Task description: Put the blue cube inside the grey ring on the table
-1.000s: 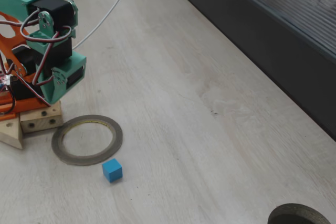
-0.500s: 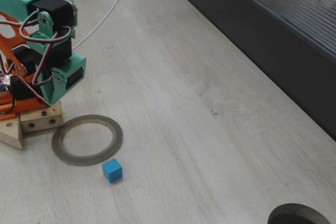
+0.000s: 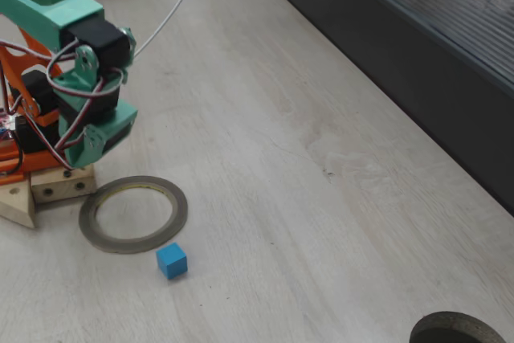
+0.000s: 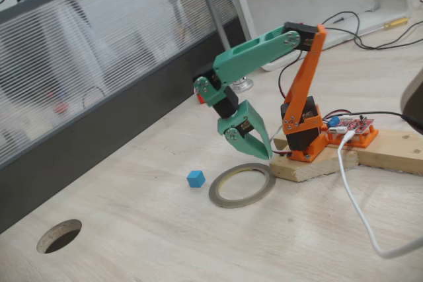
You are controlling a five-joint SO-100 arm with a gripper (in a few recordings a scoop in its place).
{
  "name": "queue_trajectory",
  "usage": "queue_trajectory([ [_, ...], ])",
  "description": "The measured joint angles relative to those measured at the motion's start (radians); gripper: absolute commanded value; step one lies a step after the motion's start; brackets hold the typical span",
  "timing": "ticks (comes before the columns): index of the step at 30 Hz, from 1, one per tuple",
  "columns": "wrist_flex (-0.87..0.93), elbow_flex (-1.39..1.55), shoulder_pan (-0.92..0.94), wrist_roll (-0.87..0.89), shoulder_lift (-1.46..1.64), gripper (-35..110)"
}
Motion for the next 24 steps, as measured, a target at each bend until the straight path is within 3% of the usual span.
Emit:
queue_trajectory([
  [16, 0.011, -0.336, 0.14, -0.005, -0.38, 2],
  [24, -0.029, -0.71, 0.17, -0.002, -0.486, 2],
])
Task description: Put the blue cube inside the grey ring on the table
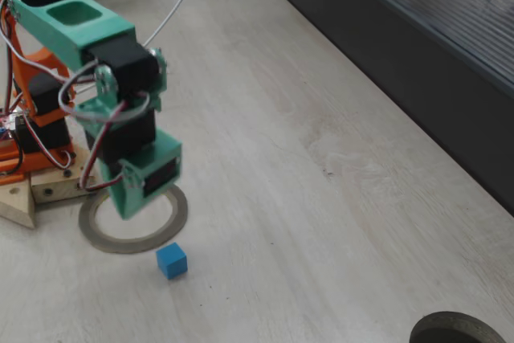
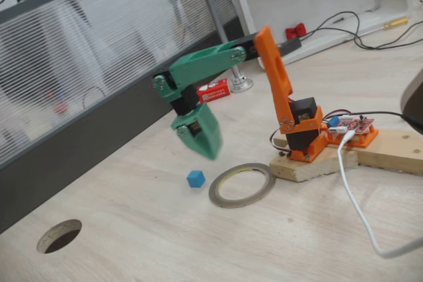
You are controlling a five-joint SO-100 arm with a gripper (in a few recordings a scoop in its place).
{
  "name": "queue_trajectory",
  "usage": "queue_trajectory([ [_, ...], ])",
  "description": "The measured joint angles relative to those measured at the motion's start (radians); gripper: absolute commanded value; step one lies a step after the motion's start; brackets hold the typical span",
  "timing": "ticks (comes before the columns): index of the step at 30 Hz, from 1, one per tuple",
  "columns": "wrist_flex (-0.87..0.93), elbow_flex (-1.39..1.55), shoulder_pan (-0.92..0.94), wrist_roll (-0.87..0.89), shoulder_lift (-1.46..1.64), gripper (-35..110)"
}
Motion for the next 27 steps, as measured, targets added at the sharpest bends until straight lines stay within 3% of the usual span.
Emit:
queue_trajectory([
  [27, -0.002, -0.02, 0.009, 0.0, -0.003, 2],
])
